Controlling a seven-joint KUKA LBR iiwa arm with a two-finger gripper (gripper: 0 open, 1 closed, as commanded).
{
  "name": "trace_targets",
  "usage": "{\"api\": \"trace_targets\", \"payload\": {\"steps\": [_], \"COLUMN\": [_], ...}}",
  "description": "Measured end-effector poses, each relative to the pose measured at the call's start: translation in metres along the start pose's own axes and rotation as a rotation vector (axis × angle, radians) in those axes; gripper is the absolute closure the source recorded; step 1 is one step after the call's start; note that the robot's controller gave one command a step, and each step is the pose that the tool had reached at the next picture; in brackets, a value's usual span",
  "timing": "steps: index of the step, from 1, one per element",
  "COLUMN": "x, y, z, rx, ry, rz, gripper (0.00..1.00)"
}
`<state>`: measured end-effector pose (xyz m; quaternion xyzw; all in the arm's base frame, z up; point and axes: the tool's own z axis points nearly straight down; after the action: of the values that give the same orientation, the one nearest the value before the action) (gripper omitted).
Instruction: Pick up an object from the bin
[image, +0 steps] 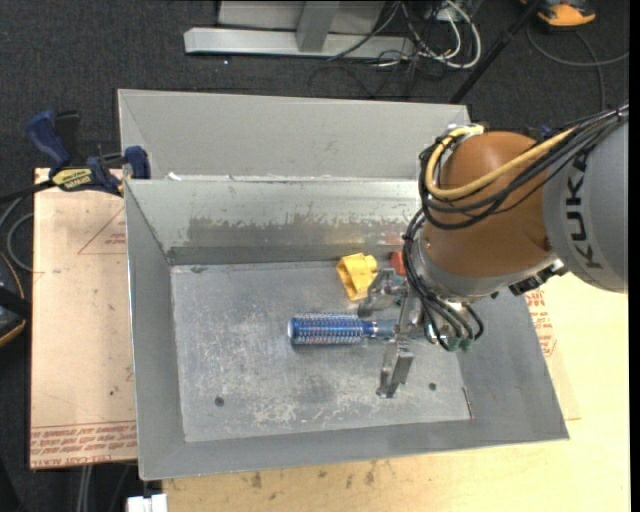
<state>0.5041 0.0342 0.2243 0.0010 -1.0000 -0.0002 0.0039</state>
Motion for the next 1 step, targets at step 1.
{"api": "trace_targets", "payload": {"steps": [1], "x": [0.0037], "y": [-0.0837], "z": [0.1513], "rx": [-0.004], "ry": [-0.024], "rz": [0.131], "gripper": [0.00]}}
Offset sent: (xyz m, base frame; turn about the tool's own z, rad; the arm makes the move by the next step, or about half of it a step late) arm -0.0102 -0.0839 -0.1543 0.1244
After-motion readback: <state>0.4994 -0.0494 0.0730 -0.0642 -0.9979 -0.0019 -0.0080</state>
